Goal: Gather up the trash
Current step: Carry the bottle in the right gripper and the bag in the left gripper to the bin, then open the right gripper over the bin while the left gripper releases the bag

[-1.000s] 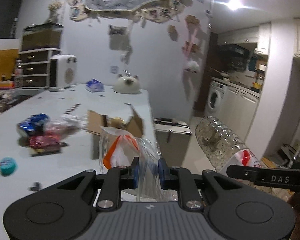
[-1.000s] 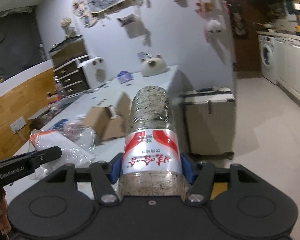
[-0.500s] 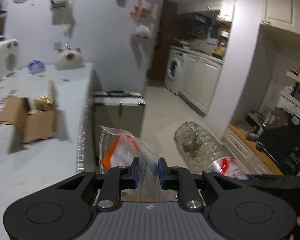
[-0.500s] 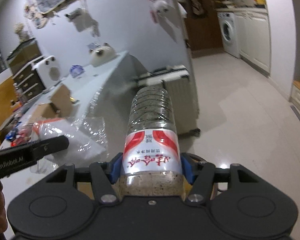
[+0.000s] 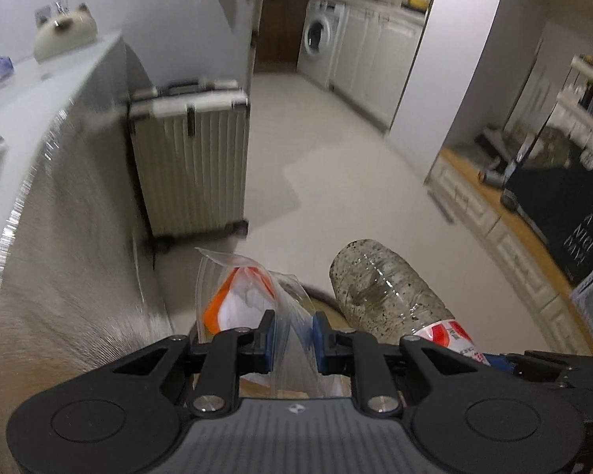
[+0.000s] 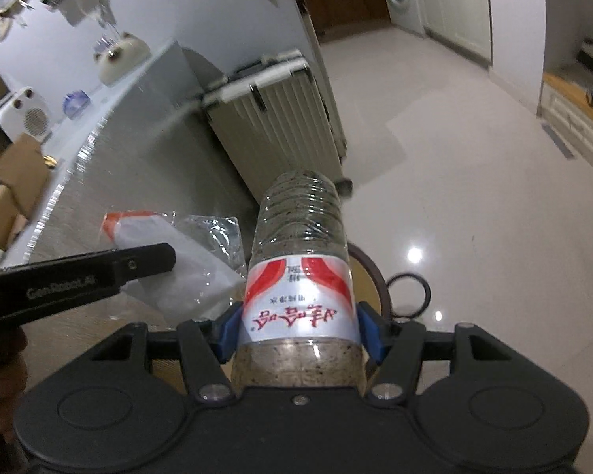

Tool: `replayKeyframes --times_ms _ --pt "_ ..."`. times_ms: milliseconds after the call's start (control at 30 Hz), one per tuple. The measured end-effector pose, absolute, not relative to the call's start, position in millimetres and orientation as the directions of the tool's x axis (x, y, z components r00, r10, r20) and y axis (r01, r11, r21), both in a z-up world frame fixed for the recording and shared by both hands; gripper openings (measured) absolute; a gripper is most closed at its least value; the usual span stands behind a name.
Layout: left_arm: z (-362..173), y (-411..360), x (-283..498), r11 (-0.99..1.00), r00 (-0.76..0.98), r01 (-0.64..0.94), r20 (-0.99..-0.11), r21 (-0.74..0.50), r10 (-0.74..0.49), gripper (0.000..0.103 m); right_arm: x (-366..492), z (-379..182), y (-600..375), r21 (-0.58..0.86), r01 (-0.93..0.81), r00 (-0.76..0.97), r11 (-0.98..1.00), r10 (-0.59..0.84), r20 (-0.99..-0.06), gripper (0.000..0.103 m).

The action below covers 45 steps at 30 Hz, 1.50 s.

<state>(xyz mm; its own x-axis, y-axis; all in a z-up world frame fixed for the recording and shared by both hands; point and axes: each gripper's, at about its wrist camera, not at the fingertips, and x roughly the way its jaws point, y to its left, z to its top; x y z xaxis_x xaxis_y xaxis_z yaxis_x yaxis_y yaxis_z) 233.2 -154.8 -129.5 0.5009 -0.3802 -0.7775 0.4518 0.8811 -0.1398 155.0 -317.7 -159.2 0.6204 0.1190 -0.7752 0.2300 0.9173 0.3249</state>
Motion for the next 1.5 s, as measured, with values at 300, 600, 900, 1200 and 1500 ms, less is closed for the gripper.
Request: replayKeyframes --times_ms 300,600,900,1200,1500 --pt "-195.9 -161.5 274.9 0.907 0.369 0.417 -0.901 -0.059 -0.229 0.02 194.7 -216.4 -324.3 0.326 0.284 0.474 0.902 0.163 -0.865 0.061" --pt "-215.8 -164.2 285.7 0.902 0.352 0.432 -0.921 0.003 -0.166 0.02 239.5 -273.1 -319.9 0.322 0.37 0.327 0.872 0.202 -0.923 0.062" --pt "-227.4 -175.9 280.1 0.885 0.331 0.465 -0.929 0.01 -0.164 0.029 251.2 -276.6 -317.4 0.295 0.365 0.336 0.883 0.171 -0.926 0.068" --pt "-230.4 -174.1 278.3 0.898 0.295 0.44 -0.944 -0.002 -0.147 0.052 239.2 -258.0 -325.6 0.306 0.344 0.369 0.888 0.171 -0.913 0.074" --pt "-229.7 -167.4 264.4 0.915 0.261 0.403 -0.957 -0.012 -0.127 0.071 231.9 -238.9 -317.6 0.288 0.284 0.403 0.914 0.159 -0.901 0.075"
